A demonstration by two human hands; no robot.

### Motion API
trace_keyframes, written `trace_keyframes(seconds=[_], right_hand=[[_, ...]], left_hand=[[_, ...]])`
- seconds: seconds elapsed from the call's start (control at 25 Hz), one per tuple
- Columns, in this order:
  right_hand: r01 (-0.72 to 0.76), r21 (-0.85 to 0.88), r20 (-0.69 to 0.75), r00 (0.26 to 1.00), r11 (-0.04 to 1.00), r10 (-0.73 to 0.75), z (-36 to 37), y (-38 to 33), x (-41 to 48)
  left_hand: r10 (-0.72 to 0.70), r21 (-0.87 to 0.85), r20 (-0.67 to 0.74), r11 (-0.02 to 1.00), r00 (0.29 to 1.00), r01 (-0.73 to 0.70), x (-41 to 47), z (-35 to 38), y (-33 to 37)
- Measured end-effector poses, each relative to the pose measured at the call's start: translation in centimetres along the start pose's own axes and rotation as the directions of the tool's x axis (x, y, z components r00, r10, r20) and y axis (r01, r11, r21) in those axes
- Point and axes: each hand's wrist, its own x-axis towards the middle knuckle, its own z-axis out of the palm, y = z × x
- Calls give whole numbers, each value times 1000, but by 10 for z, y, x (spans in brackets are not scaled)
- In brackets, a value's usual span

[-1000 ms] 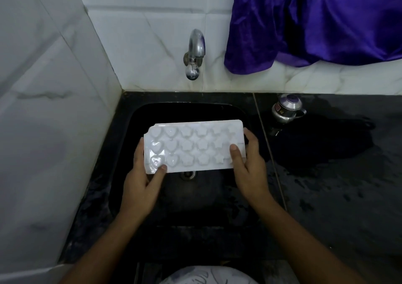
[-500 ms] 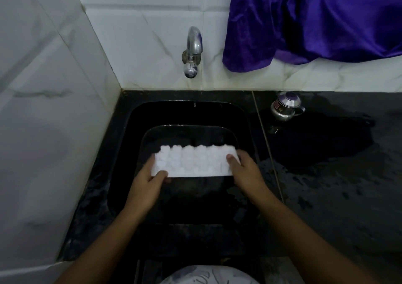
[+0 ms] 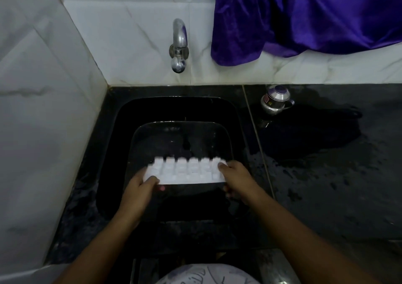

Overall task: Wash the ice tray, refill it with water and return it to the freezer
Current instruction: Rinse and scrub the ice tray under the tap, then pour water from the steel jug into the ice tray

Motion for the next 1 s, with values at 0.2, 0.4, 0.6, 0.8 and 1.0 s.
trace_keyframes(seconds=[0.2,0.4,0.6,0.8,1.0], right_hand=[[134,-67,-42,990,989,-137,-3,4,-3],[-50,63,94,995,997,44,-42,5,2],[4,139,147,989,990,-24,-119,13,12],[37,73,-78,996,997,-32,-204,36,24],[-9,-201,-57,998,980,-3,-298,99,33]], left_hand=[[-38,24,-61,999,997,40,-4,3,4],[-310,-5,164,949,936,315,-5,14,23],[-298,-6,165,953,940,303,-5,40,66],[-22,-11,117,1000,993,23,-25,114,89],[2,47,112,999,994,-7,-49,227,85]])
